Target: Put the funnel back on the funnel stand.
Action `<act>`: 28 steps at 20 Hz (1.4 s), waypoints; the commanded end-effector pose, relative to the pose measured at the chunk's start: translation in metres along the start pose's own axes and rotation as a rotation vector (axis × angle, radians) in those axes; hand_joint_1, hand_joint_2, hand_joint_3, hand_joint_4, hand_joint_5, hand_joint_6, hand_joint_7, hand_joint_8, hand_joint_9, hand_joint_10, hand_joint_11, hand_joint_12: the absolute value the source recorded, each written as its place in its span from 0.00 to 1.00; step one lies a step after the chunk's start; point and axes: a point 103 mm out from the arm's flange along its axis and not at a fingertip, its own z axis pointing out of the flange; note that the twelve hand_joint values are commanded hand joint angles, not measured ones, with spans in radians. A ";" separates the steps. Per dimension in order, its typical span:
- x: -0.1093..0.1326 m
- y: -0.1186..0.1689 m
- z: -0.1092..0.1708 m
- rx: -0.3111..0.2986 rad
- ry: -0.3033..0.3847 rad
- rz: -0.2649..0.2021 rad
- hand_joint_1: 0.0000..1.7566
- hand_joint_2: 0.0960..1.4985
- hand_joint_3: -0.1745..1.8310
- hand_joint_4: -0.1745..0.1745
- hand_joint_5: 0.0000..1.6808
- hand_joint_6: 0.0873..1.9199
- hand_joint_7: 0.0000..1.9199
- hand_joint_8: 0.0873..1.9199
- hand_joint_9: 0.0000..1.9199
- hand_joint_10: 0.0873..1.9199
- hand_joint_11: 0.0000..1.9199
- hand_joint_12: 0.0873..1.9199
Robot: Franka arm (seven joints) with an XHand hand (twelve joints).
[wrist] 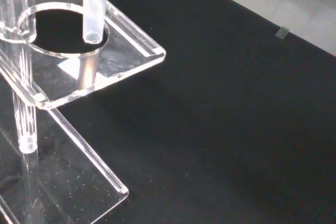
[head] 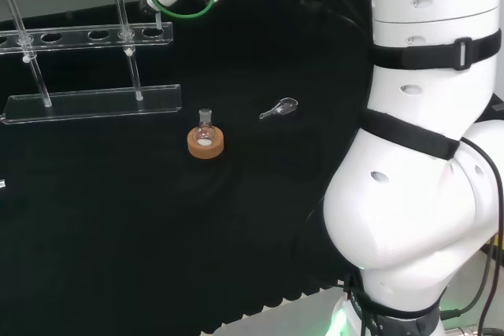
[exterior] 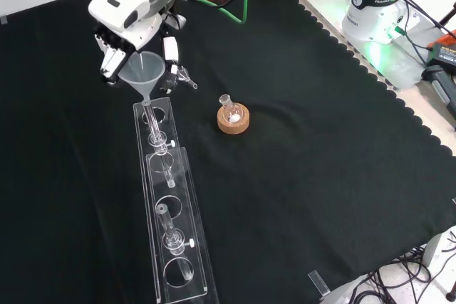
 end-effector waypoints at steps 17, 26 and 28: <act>0.022 0.015 0.048 0.095 0.017 -0.045 0.26 0.67 0.28 0.00 0.43 1.00 0.60 0.95 0.80 0.74 0.89 0.63; 0.025 0.015 0.054 0.193 0.032 -0.052 0.24 0.60 0.28 0.00 0.37 0.95 0.55 0.88 0.76 0.64 0.84 0.55; 0.024 0.015 0.052 0.227 0.031 -0.056 0.22 0.55 0.28 0.00 0.32 0.82 0.48 0.76 0.68 0.53 0.76 0.51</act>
